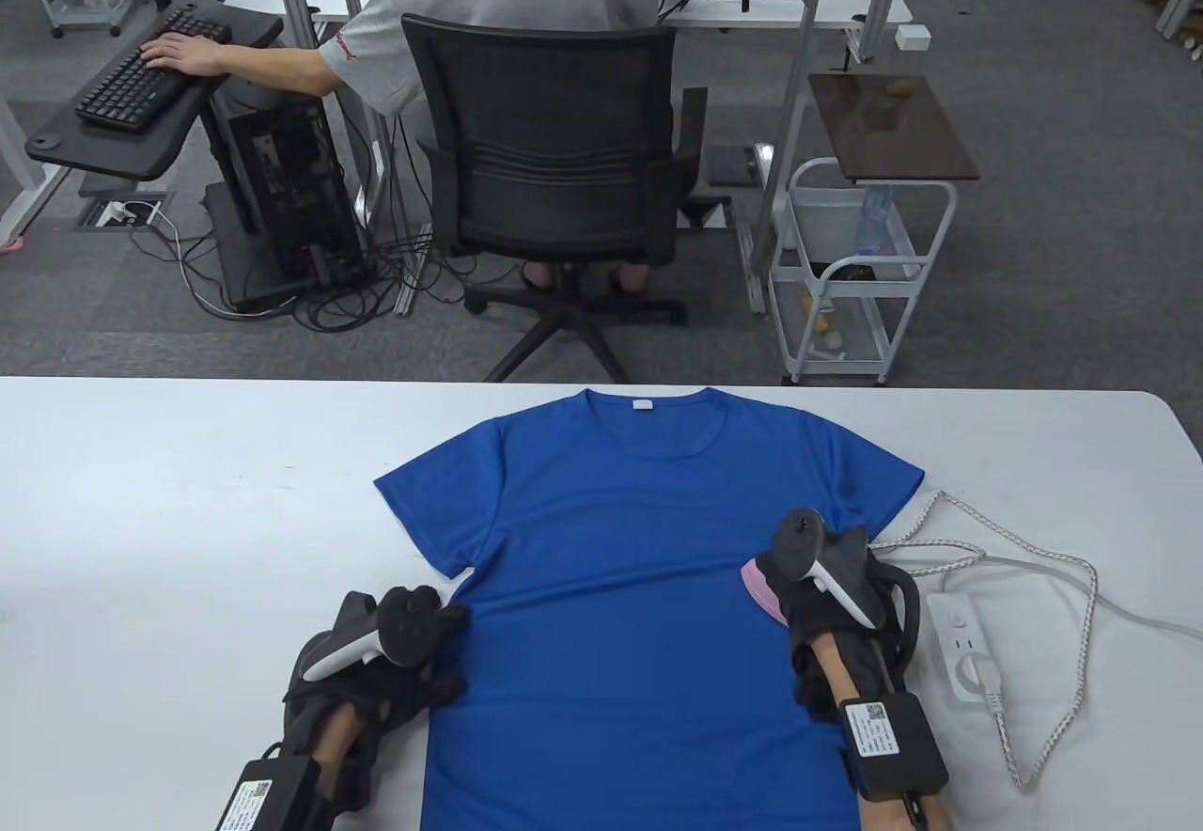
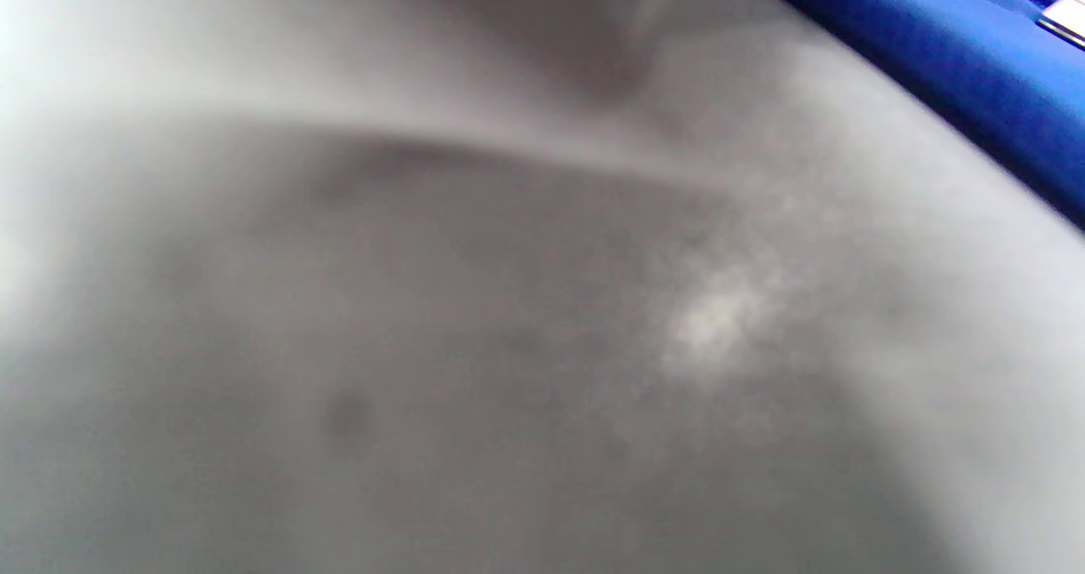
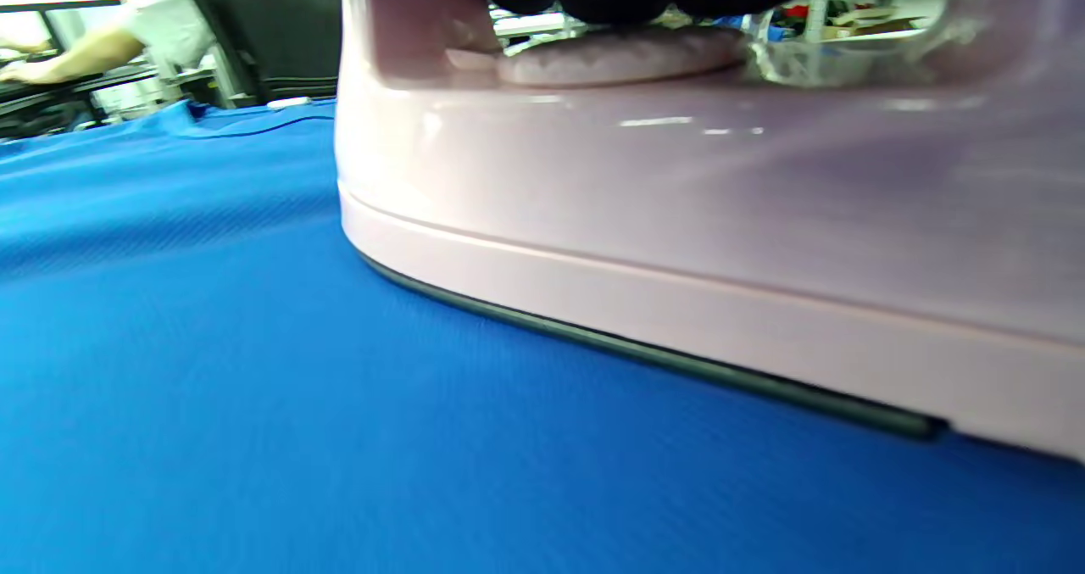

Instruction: Iron t-shirt with electric iron on table

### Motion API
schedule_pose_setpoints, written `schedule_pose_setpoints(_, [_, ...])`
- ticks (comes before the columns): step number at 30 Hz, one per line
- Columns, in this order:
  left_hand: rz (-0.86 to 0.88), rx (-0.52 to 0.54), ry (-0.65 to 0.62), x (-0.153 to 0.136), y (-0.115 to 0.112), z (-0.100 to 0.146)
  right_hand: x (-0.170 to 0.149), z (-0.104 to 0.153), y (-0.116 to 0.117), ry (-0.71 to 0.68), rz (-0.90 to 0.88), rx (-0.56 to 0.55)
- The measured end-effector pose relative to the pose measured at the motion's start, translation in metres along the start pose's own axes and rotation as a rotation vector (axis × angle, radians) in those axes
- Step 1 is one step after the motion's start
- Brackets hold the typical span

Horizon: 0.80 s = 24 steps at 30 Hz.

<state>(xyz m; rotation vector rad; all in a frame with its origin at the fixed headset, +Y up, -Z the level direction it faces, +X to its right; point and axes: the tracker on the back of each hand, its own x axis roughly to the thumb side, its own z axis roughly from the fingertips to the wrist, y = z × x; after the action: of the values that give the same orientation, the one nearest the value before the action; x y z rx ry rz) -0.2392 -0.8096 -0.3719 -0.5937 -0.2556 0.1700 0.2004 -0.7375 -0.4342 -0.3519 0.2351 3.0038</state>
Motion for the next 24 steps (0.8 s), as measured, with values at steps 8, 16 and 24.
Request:
schedule_pose_setpoints(8, [-0.003,-0.002,-0.003,0.001,0.0,0.0,0.019,-0.053,-0.005,0.186,-0.006,-0.064])
schedule_pose_setpoints(16, [0.001,-0.003,-0.003,0.001,0.0,0.0,0.025,-0.059,-0.005,0.142,0.024,-0.109])
schedule_pose_setpoints(24, [0.005,-0.004,-0.003,0.001,-0.001,0.0,0.014,-0.03,-0.017,0.001,-0.006,-0.049])
